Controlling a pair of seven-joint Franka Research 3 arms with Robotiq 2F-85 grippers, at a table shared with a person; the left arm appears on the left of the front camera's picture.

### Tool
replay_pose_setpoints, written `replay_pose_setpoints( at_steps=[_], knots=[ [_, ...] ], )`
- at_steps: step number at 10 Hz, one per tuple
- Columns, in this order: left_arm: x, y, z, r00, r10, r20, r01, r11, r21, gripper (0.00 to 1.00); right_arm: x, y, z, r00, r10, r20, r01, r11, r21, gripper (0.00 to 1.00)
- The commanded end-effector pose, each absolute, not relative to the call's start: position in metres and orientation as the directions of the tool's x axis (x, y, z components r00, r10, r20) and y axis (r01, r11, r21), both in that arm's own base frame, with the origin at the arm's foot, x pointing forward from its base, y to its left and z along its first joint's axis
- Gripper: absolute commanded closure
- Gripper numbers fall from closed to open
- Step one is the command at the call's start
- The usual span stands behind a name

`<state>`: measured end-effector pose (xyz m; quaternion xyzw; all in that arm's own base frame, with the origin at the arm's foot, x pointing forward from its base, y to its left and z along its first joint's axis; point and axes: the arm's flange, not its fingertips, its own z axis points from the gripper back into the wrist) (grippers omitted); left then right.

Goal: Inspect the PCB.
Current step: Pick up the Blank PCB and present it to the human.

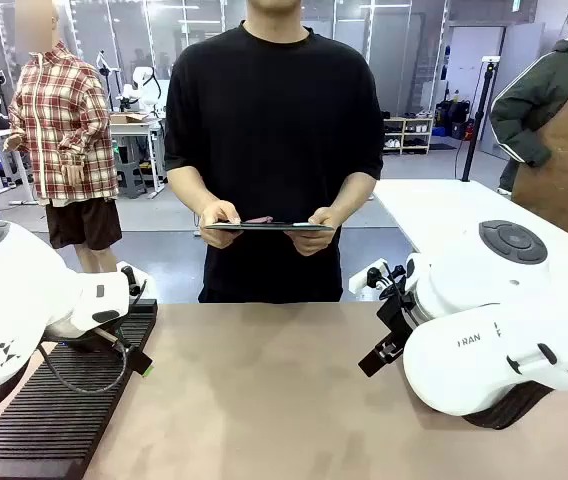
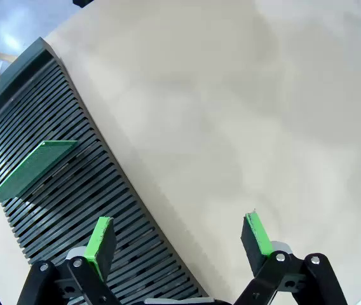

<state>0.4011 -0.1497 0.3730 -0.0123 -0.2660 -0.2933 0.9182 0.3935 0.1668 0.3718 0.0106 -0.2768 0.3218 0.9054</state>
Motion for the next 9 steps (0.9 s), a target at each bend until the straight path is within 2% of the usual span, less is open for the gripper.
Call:
replay_pose_setpoints(
  at_steps=[1, 9],
  knots=[
    [0.401, -0.15, 0.373, 0.686, -0.532, 0.496, 0.545, 0.827, 0.134, 0.0, 0.3935, 0.1668, 0.3718, 0.64, 0.577, 0.508, -0.589, 0.793, -0.159, 0.0],
    [0.4009, -0.1502, 0.373, 0.686, -0.533, 0.496, 0.546, 0.827, 0.134, 0.0, 0.3935, 0.1669, 0.3718, 0.639, 0.579, 0.508, -0.59, 0.792, -0.16, 0.0]
  ],
)
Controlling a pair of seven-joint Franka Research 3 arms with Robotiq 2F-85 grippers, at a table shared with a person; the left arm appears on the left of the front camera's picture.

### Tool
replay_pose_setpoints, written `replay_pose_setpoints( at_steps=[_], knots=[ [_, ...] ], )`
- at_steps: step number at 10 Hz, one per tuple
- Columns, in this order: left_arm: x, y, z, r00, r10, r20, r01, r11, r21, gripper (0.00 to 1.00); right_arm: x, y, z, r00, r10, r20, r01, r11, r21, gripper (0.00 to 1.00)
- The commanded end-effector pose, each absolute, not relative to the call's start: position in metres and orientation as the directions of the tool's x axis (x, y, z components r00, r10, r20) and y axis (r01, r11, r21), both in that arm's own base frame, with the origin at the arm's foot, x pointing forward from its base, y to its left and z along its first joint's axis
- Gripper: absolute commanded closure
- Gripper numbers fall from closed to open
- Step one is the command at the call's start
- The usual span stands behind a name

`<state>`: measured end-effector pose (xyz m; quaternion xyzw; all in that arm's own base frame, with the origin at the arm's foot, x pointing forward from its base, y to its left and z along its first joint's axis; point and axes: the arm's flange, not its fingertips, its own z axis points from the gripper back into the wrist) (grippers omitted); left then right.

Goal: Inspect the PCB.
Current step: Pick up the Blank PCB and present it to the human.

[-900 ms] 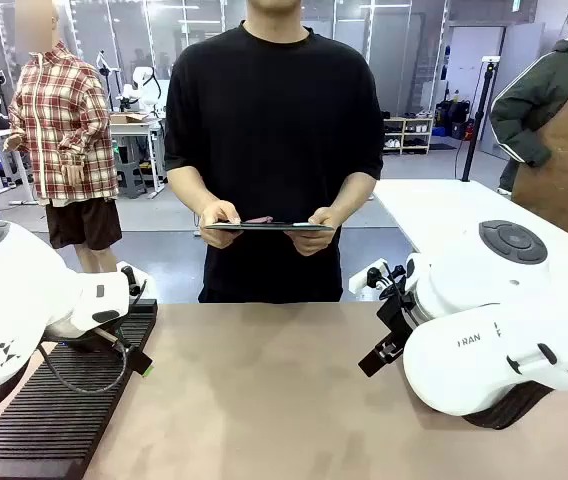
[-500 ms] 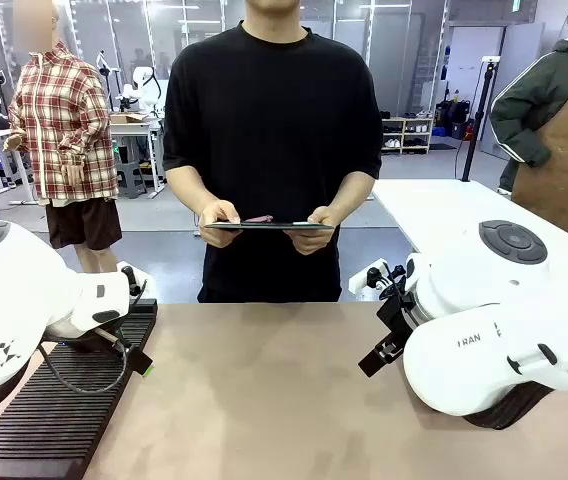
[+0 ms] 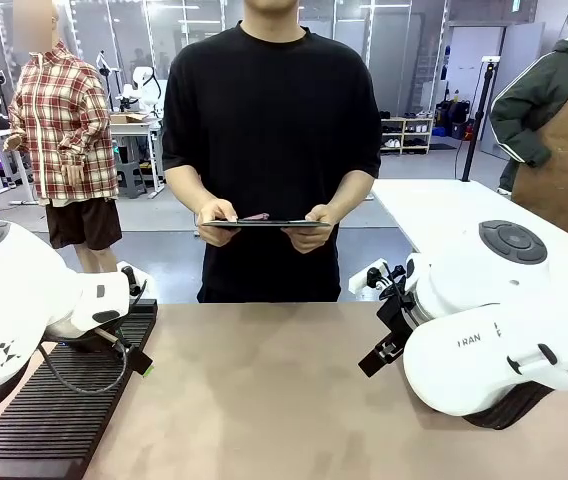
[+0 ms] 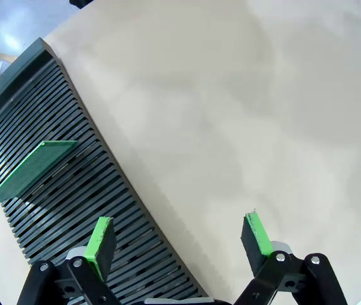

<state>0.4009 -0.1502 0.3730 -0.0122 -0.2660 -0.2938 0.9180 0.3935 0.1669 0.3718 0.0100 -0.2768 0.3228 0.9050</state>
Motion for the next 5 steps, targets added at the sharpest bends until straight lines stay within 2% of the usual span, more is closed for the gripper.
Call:
replay_pose_setpoints(
  at_steps=[1, 3, 5],
  knots=[
    [0.406, -0.153, 0.394, 0.676, -0.589, 0.442, 0.591, 0.793, 0.152, 0.0, 0.396, 0.161, 0.398, 0.639, 0.568, 0.519, -0.595, 0.792, -0.136, 0.0],
    [0.406, -0.142, 0.445, 0.696, -0.568, 0.439, 0.631, 0.776, 0.002, 0.0, 0.392, 0.14, 0.446, 0.694, 0.513, 0.504, -0.595, 0.804, 0.001, 0.0],
    [0.395, -0.107, 0.501, 0.736, -0.493, 0.464, 0.639, 0.734, -0.232, 0.0, 0.376, 0.101, 0.494, 0.755, 0.421, 0.503, -0.579, 0.788, 0.21, 0.0]
  ],
)
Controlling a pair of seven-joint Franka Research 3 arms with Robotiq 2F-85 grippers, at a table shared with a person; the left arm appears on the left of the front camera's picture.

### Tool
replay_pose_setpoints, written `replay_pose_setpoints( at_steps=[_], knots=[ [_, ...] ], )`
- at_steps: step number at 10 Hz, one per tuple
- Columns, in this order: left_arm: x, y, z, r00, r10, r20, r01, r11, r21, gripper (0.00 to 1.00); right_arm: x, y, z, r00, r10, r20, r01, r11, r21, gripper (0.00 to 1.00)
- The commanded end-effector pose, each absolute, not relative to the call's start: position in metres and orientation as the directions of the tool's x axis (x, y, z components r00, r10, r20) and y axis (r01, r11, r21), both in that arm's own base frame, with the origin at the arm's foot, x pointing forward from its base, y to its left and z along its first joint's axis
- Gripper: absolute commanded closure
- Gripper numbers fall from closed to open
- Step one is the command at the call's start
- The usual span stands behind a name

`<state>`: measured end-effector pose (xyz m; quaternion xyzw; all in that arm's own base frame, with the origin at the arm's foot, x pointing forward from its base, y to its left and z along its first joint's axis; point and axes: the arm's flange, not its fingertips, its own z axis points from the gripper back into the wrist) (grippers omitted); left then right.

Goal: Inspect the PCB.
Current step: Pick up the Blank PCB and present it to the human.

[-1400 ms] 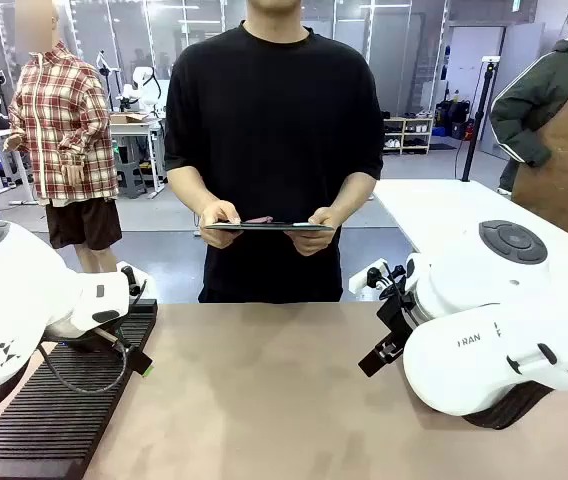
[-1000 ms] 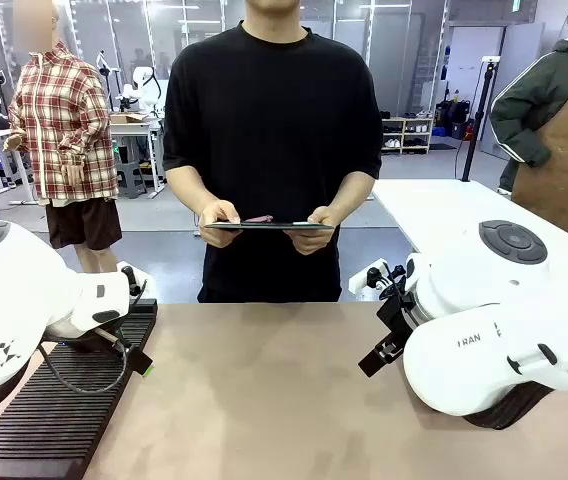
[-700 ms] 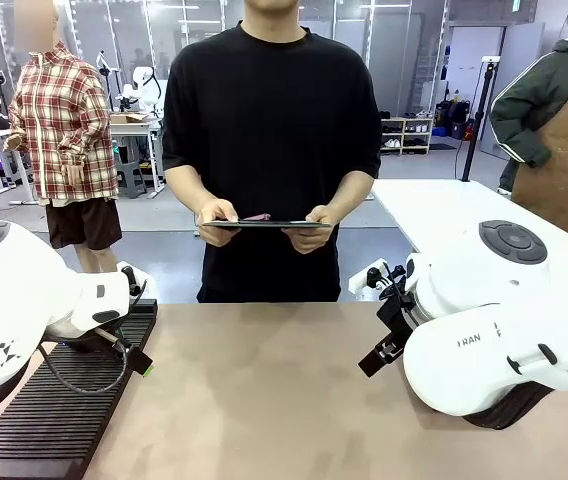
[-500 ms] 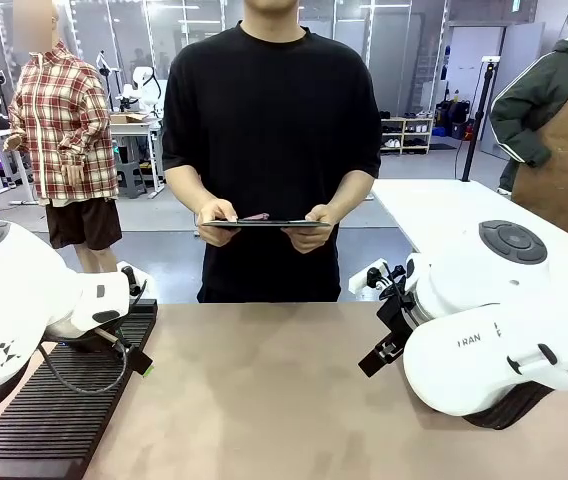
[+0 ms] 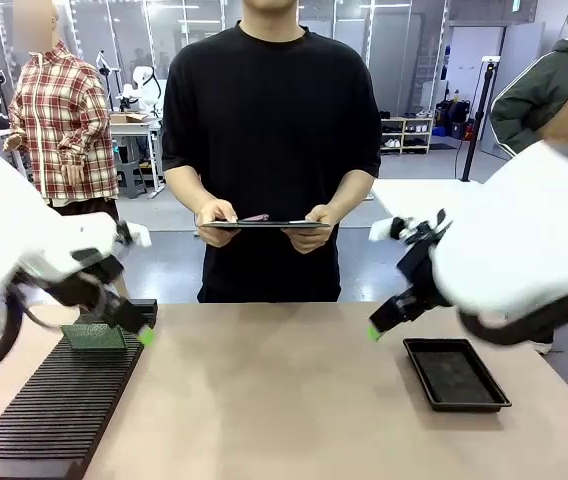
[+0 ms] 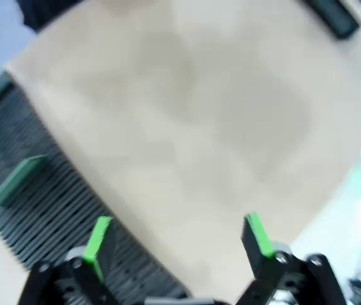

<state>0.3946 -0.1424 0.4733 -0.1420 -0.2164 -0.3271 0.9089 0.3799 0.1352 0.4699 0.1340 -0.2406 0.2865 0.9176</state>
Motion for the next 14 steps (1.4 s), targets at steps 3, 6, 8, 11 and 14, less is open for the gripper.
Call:
replay_pose_setpoints(
  at_steps=[3, 6, 8, 11, 14],
  knots=[
    [0.366, -0.038, 0.545, 0.794, -0.312, 0.522, 0.584, 0.631, -0.51, 0.0, 0.337, 0.03, 0.525, 0.832, 0.281, 0.478, -0.532, 0.648, 0.545, 0.0],
    [0.329, 0.023, 0.542, 0.822, -0.118, 0.557, 0.51, 0.589, -0.627, 0.0, 0.293, -0.03, 0.525, 0.868, 0.079, 0.491, -0.448, 0.551, 0.704, 0.0],
    [0.305, 0.054, 0.535, 0.821, -0.01, 0.571, 0.455, 0.616, -0.644, 0.0, 0.266, -0.056, 0.517, 0.87, -0.044, 0.491, -0.406, 0.5, 0.765, 0.0],
    [0.286, 0.074, 0.52, 0.819, 0.079, 0.569, 0.41, 0.613, -0.676, 0.0, 0.257, -0.074, 0.509, 0.864, -0.109, 0.492, -0.376, 0.51, 0.773, 0.0],
    [0.294, 0.082, 0.528, 0.836, 0.073, 0.545, 0.382, 0.635, -0.672, 0.0, 0.273, -0.095, 0.533, 0.874, -0.123, 0.47, -0.346, 0.521, 0.78, 0.0]
  ],
)
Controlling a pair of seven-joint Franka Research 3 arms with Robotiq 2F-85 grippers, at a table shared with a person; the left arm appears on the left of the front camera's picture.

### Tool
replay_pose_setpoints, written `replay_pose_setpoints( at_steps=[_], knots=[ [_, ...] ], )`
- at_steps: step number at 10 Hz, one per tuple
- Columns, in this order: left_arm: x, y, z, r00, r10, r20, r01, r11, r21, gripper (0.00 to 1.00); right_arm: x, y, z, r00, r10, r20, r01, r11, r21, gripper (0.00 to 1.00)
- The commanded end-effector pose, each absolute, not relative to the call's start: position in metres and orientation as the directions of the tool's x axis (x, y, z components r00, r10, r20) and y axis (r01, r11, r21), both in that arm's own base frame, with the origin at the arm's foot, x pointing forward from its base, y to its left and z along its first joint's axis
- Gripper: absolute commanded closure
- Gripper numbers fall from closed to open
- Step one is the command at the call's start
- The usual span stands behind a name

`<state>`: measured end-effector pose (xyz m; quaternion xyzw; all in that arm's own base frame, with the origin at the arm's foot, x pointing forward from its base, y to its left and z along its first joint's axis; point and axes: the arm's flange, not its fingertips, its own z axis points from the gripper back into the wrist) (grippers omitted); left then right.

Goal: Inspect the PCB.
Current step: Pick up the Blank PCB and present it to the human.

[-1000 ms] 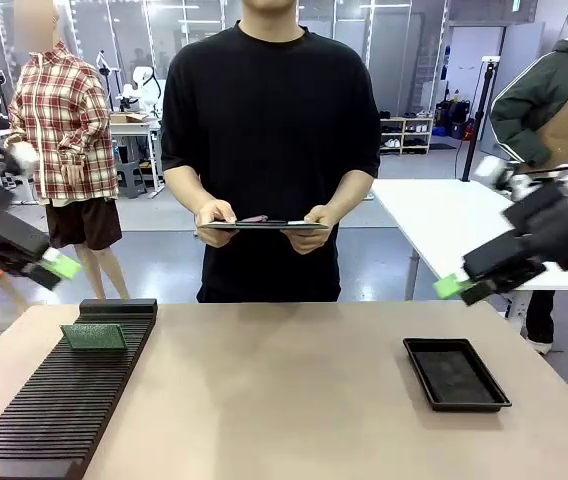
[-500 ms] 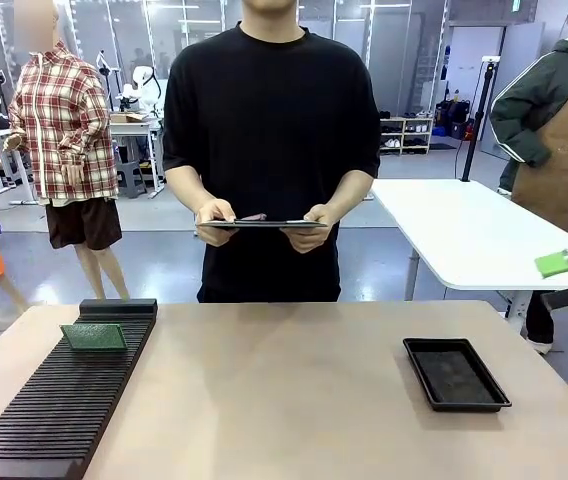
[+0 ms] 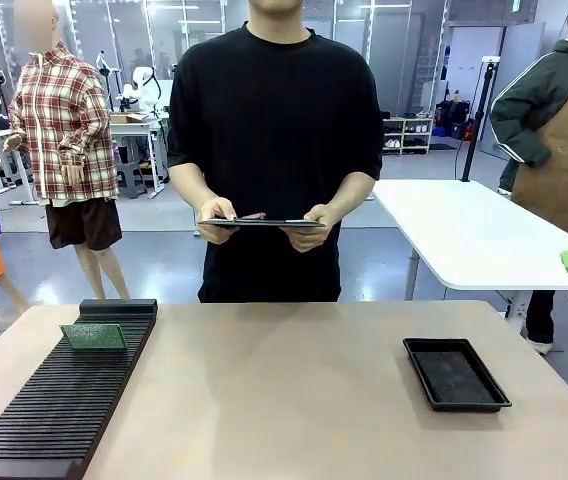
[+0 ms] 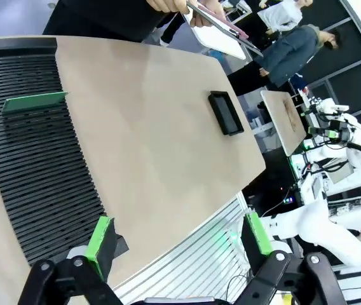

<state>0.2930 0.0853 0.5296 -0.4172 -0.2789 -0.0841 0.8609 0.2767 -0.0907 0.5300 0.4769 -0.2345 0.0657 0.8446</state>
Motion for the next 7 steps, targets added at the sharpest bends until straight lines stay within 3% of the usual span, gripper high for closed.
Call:
replay_pose_setpoints(
  at_steps=[1, 4, 6, 7],
  knots=[
    [0.294, 0.082, 0.528, 0.836, 0.073, 0.545, 0.382, 0.635, -0.672, 0.0, 0.273, -0.095, 0.533, 0.874, -0.123, 0.47, -0.346, 0.521, 0.78, 0.0],
    [0.294, 0.083, 0.528, 0.834, 0.082, 0.546, 0.376, 0.64, -0.67, 0.0, 0.273, -0.095, 0.533, 0.874, -0.123, 0.47, -0.346, 0.521, 0.78, 0.0],
    [0.296, 0.058, 0.565, 0.801, -0.114, 0.588, 0.371, 0.865, -0.337, 0.0, 0.273, -0.095, 0.533, 0.874, -0.123, 0.47, -0.346, 0.521, 0.78, 0.0],
    [0.303, 0.047, 0.584, 0.771, -0.217, 0.598, 0.432, 0.869, -0.241, 0.0, 0.273, -0.095, 0.533, 0.874, -0.123, 0.47, -0.346, 0.521, 0.78, 0.0]
  ],
)
